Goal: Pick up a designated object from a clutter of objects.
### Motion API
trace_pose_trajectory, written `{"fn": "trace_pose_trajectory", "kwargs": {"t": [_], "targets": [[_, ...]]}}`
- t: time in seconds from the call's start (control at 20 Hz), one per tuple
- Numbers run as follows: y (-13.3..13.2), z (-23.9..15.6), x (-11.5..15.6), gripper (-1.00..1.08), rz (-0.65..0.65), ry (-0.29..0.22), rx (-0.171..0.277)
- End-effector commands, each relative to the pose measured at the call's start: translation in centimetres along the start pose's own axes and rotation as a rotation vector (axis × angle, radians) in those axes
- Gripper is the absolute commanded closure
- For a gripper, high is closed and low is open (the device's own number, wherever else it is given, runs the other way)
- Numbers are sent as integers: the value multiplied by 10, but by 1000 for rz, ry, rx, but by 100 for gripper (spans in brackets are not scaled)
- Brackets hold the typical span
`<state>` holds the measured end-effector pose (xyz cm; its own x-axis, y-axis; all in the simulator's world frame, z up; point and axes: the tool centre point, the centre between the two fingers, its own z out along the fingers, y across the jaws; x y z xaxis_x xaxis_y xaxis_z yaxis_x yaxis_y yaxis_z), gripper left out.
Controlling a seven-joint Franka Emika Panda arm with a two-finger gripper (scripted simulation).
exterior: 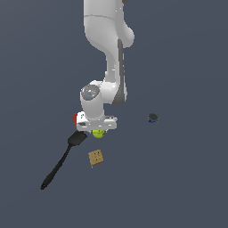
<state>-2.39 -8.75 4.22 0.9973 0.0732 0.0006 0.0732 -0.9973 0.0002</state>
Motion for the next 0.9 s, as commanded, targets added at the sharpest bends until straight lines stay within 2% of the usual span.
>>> {"fn": "trace_pose_trajectory", "kwargs": {"t": [0.0, 0.45, 0.85], "targets": [[0, 1, 0, 108, -1, -1, 0], [-6, -13, 5, 108, 0, 0, 0], [-25, -57, 25, 108, 0, 0, -1]]}}
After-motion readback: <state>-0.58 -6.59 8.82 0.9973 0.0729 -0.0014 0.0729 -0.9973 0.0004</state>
